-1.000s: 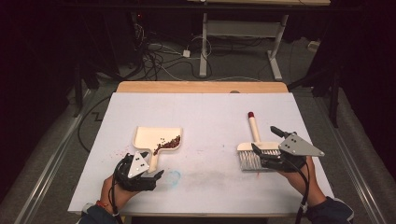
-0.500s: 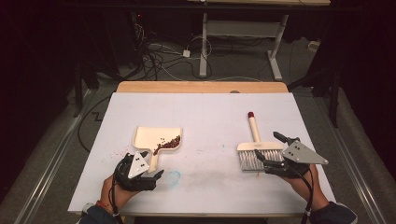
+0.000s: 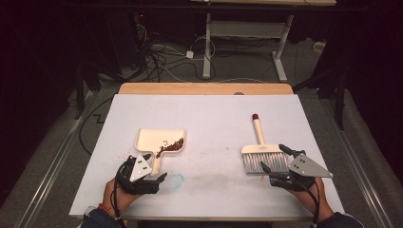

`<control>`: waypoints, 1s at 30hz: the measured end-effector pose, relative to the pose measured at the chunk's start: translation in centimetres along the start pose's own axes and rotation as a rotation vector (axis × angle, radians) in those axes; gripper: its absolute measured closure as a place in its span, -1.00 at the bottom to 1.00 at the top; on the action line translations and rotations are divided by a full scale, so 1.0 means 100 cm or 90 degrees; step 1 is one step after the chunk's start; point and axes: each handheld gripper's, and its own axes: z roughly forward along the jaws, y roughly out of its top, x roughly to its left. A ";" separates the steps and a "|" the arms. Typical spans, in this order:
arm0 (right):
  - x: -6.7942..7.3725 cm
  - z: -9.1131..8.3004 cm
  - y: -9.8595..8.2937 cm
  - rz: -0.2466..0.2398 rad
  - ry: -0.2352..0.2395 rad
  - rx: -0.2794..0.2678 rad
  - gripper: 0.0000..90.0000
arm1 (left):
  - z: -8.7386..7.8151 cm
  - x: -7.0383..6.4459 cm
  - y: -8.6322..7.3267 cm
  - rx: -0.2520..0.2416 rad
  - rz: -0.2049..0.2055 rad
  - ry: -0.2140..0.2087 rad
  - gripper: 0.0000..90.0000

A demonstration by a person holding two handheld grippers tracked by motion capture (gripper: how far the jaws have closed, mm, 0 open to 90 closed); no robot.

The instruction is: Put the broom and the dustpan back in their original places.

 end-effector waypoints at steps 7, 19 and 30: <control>0.009 0.001 -0.015 -0.008 0.019 0.025 -0.61 | 0.000 -0.002 0.003 -0.014 0.005 -0.005 -0.61; 0.013 0.000 -0.014 -0.023 0.023 0.029 -0.62 | -0.004 -0.004 0.001 -0.009 0.016 -0.008 -0.61; 0.015 -0.005 -0.012 -0.027 0.010 0.019 -0.61 | -0.002 -0.006 0.003 -0.012 0.015 -0.010 -0.61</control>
